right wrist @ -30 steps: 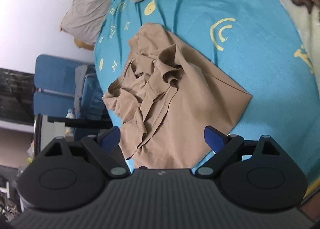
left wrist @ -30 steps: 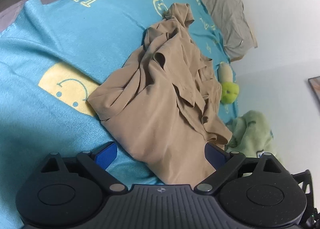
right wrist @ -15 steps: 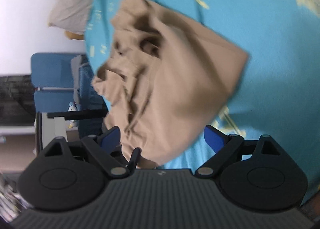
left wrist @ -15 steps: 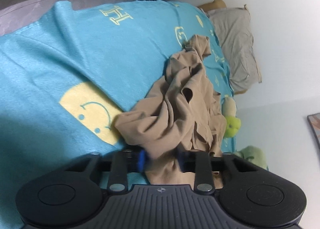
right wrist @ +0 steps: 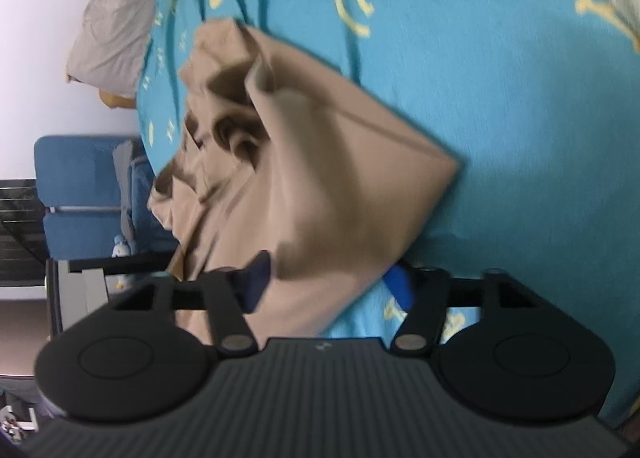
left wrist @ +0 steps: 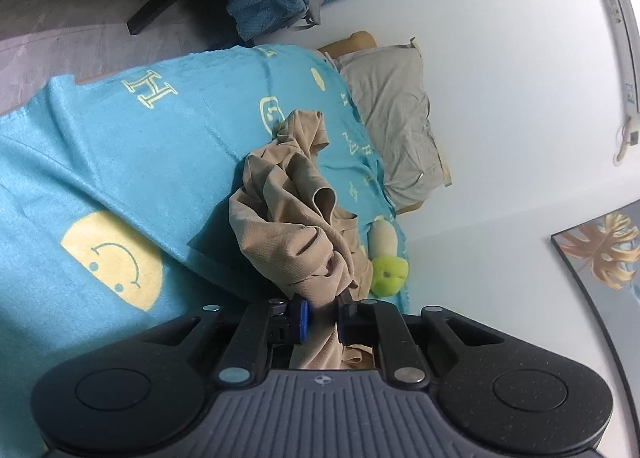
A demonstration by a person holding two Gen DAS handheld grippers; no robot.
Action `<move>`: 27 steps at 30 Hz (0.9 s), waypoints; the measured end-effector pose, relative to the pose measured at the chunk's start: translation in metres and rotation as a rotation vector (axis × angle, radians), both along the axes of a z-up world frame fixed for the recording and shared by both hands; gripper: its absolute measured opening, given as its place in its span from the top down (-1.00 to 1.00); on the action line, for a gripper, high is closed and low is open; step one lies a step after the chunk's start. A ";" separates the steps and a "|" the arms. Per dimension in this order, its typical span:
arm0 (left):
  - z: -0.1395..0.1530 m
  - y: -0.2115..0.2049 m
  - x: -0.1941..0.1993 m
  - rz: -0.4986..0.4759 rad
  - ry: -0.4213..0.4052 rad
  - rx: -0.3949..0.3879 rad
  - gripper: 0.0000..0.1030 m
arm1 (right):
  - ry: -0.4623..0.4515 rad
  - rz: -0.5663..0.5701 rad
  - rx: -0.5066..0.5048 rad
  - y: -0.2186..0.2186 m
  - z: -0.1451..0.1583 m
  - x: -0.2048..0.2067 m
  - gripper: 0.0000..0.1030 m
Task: Fold clothes
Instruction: 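Grasp the folded T-shirt with the left gripper while the right gripper grasps it too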
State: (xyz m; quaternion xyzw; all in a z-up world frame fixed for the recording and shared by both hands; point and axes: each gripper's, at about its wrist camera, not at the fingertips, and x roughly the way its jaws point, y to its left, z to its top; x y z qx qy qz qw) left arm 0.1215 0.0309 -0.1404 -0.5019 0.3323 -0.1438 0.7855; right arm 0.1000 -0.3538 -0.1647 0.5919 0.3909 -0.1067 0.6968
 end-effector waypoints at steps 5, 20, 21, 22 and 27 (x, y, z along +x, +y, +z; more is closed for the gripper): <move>0.009 -0.003 -0.005 -0.012 -0.035 0.017 0.76 | -0.084 0.009 -0.089 -0.002 0.021 0.004 0.70; 0.115 0.019 -0.125 0.030 -0.182 0.022 0.77 | -0.345 0.151 -0.282 0.008 0.141 -0.086 0.76; 0.122 0.022 -0.140 0.035 -0.187 0.031 0.77 | -0.351 0.156 -0.280 0.011 0.146 -0.098 0.76; 0.129 0.025 -0.153 0.039 -0.190 0.045 0.77 | -0.356 0.161 -0.277 0.014 0.151 -0.111 0.76; 0.141 0.030 -0.188 0.053 -0.149 0.095 0.76 | -0.351 0.179 -0.294 0.025 0.160 -0.140 0.76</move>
